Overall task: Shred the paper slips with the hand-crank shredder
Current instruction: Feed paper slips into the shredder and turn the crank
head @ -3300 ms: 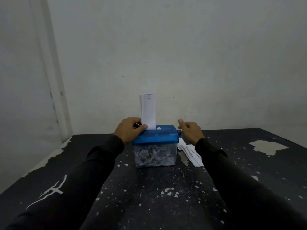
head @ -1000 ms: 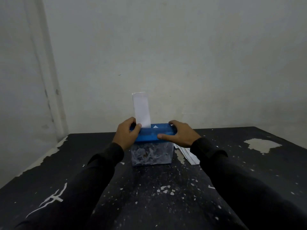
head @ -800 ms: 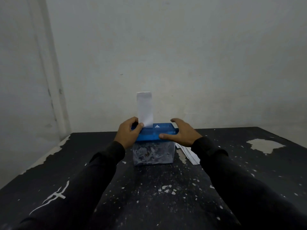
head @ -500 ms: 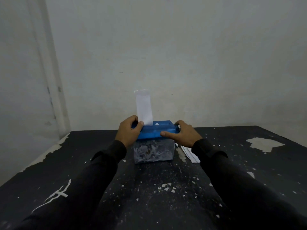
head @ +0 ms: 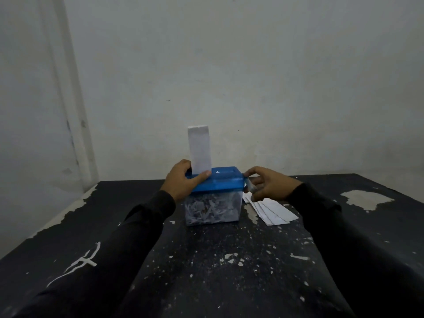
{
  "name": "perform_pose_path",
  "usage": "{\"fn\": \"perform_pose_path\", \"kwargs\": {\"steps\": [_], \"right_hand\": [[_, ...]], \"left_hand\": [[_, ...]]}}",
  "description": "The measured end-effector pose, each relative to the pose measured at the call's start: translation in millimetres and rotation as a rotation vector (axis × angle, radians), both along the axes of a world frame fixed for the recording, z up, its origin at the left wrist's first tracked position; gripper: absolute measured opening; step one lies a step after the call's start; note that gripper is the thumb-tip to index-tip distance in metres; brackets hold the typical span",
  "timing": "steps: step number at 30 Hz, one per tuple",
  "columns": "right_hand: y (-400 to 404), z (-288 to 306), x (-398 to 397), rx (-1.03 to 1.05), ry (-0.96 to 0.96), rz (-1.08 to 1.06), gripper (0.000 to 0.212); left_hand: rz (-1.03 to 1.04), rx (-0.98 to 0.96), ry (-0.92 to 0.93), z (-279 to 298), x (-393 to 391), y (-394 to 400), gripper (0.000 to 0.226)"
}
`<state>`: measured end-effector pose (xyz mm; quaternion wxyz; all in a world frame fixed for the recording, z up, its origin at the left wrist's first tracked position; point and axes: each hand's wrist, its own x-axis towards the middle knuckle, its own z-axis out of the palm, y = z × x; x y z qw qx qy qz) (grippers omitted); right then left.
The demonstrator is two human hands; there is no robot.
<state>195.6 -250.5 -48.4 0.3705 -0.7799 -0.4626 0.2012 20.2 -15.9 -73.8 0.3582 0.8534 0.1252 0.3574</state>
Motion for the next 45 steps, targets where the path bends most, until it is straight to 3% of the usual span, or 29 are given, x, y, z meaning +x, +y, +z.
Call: {"fn": "perform_pose_path", "kwargs": {"steps": [4,7,13,19,21,28,31,34,36,38,41,45], "right_hand": [[-8,-6,1,0.115,0.018,0.081,0.058],[-14,-10,3,0.21,0.139,0.099,0.042],[-16,-21,3,0.391,0.194,0.011,0.035],[13,3,1,0.648,0.037,-0.156,0.048],[31,13,10,0.63,0.032,-0.224,0.055],[75,-34,32,0.486,0.156,-0.438,0.038],[64,-44,27,0.42,0.107,-0.455,0.041],[35,-63,9,0.226,0.058,-0.393,0.04],[19,-73,-6,0.243,0.028,-0.399,0.045],[12,-70,-21,0.389,0.004,-0.437,0.048],[7,-48,-36,0.557,0.087,-0.441,0.038],[7,-14,-32,0.611,0.348,-0.304,0.033]], "left_hand": [[-0.041,-0.044,0.088,2,2,6,0.091],[-0.069,-0.102,0.175,6,1,8,0.102],[-0.106,-0.124,0.196,12,4,9,0.076],[-0.144,-0.124,0.216,13,4,8,0.063],[-0.143,-0.124,0.194,11,4,8,0.066],[-0.158,-0.109,0.187,9,3,9,0.074],[-0.159,-0.141,0.189,10,3,7,0.06],[-0.166,-0.16,0.184,10,4,3,0.049],[-0.156,-0.153,0.172,12,5,0,0.057],[-0.149,-0.149,0.18,14,5,-1,0.056],[-0.148,-0.145,0.192,15,4,1,0.051],[-0.159,-0.143,0.195,16,4,1,0.049]]}}
